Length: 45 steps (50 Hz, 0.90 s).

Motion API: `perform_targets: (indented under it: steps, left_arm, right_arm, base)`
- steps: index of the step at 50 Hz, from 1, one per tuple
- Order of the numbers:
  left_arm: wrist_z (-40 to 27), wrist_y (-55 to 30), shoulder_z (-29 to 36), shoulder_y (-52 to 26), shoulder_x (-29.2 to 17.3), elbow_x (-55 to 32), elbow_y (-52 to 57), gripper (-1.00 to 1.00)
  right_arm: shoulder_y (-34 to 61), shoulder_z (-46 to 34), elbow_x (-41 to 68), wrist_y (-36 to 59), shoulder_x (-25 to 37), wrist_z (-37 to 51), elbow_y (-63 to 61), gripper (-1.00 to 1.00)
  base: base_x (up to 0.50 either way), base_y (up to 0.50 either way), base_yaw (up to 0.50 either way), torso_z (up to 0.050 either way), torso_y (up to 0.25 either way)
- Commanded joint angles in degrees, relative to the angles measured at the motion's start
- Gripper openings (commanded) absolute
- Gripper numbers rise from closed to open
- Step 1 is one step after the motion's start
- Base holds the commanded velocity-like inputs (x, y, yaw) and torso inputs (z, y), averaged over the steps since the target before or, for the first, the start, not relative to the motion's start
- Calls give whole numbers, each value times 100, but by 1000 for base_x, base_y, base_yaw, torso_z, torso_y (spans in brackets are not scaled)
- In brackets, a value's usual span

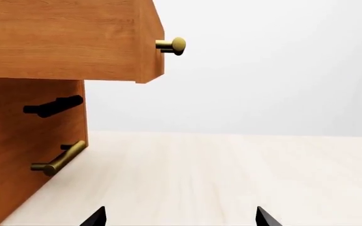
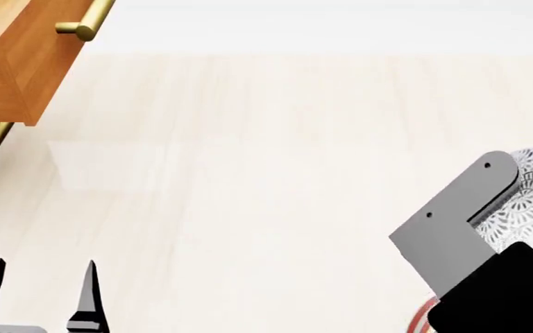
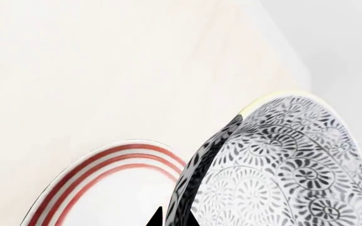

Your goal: Put the bowl on the plate.

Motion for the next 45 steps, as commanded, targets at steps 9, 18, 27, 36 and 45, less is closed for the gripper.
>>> perform_targets:
  steps: [9, 18, 27, 36, 45]
  left_arm:
    - [-4, 17, 43, -28, -5, -10, -34, 100]
    - [-15, 34, 47, -38, -6, -13, -62, 100]
    - [-6, 57, 50, -49, -12, -39, -99, 100]
    - [-26, 27, 71, -63, -20, -43, -62, 100]
    - [-45, 37, 101, -51, -25, -18, -53, 100]
  right_arm:
    - [-527, 196, -51, -836, 882, 160, -782, -100]
    - [-782, 160, -137, -1080, 1091, 111, -912, -100]
    - [-965, 90, -257, -1201, 1062, 28, -888, -100]
    - [-1280, 31, -621, -1506, 1108, -299, -855, -100]
    - [-1502, 9, -855, -1786, 1203, -499, -853, -100]
  base:
    - [0, 0, 0, 0, 0]
    - [0, 0, 0, 0, 0]
    - [0, 0, 0, 0, 2]
    - [0, 0, 0, 0, 0]
    - [0, 0, 0, 0, 0]
